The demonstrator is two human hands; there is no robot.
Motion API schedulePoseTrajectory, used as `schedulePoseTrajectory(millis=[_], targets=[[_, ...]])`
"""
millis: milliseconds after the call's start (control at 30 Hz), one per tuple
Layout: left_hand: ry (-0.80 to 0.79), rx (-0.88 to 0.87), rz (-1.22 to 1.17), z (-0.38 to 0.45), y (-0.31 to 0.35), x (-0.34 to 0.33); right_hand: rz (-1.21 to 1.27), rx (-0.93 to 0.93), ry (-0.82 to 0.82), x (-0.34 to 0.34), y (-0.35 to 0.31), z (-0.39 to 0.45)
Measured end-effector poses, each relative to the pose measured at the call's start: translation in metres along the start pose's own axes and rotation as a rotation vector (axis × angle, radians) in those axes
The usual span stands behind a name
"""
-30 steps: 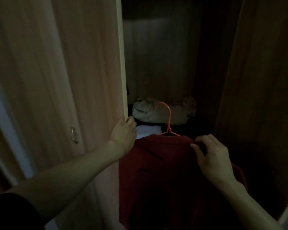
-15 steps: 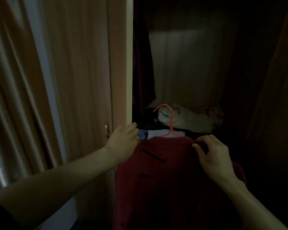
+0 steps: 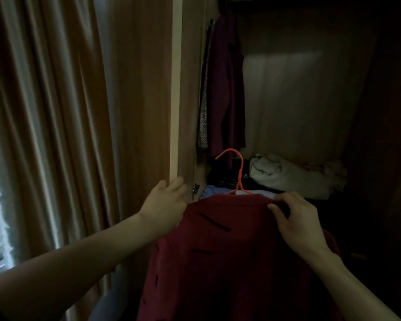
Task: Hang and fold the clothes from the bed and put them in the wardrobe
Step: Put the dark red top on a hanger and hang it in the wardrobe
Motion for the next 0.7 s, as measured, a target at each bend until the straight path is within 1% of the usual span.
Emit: schedulePoseTrajectory(millis=[133, 333, 433, 567, 700], targets=[[-0.088, 0.054, 0.002, -0.017, -0.027, -0.026, 0.043, 0.018, 0.007, -0.015, -0.019, 0.001], [-0.212, 0.177, -0.048, -0.035, -0.069, -0.066, 0.048, -0.038, 0.003, -0.035, -0.027, 0.002], [-0.204, 0.169, -0.032, -0.042, -0.073, -0.078, 0.041, -0.048, 0.016, -0.038, -0.030, 0.002], [-0.190, 0.115, -0.010, -0.045, -0.056, -0.075, 0.038, -0.060, 0.009, -0.039, -0.034, 0.001], [-0.199, 0.149, -0.016, -0.046, -0.058, -0.076, 0.034, -0.067, 0.012, -0.035, -0.036, -0.001]])
Point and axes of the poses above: each hand's wrist, its own z-axis towards the middle knuckle, its own x-axis out of the back of the hand, y = z × x, the point moved 9 cm from there along z, towards the middle knuckle, and after that the axes turned 10 degrees about z, right-handed, at the moved point
